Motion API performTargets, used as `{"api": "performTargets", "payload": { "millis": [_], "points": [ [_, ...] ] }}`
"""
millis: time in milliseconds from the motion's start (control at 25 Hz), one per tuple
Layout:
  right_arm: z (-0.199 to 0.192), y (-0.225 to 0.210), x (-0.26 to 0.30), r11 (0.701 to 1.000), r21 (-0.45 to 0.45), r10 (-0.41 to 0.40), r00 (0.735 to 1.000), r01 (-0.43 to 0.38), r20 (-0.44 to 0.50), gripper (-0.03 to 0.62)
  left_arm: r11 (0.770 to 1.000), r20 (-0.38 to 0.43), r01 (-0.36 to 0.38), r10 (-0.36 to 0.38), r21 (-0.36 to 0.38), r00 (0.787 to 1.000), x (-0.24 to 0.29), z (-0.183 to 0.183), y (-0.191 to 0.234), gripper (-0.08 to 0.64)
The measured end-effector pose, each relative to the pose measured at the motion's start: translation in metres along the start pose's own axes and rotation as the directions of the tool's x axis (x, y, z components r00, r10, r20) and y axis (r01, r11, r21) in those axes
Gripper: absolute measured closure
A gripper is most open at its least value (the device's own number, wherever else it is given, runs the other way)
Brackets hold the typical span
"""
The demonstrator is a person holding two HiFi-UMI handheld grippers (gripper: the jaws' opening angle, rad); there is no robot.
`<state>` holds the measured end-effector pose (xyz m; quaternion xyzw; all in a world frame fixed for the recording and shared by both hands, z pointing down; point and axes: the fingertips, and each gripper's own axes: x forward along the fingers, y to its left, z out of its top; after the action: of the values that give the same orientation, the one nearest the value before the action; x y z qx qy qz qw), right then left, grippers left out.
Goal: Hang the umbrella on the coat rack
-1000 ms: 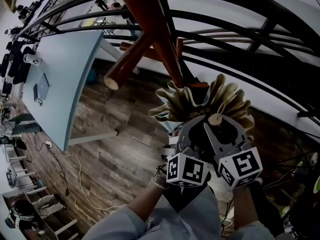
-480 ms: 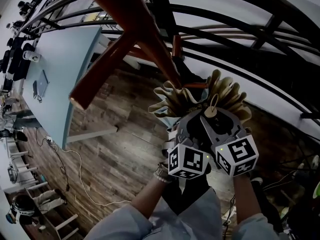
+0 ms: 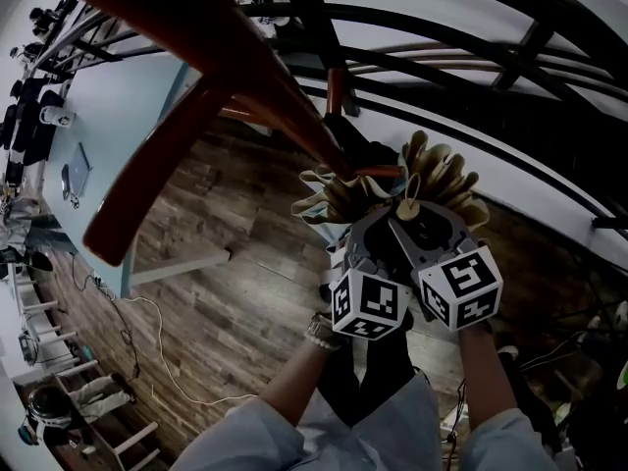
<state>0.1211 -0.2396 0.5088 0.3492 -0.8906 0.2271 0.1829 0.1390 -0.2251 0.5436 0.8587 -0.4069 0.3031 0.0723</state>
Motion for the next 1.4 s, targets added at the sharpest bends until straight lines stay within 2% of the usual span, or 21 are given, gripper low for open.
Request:
{"api": "performTargets", "payload": {
  "millis": [720,1400],
  "points": [
    [-0.023,-0.017,0.034,1.0,0.006,0.03,0.996,-0.03,-0.085,0.457,0.997,-0.052,0.012,-0.016,-0.072,0.999,0.03,-0.03,0.01,0.406],
    [-0.036,-0.006,0.074,0.991,-0.082,0.085,0.979,-0.102,-0.185,0.457,0.989,-0.081,-0.023,0.011,-0.147,0.997,0.037,-0.063,0.034,0.405]
  ]
}}
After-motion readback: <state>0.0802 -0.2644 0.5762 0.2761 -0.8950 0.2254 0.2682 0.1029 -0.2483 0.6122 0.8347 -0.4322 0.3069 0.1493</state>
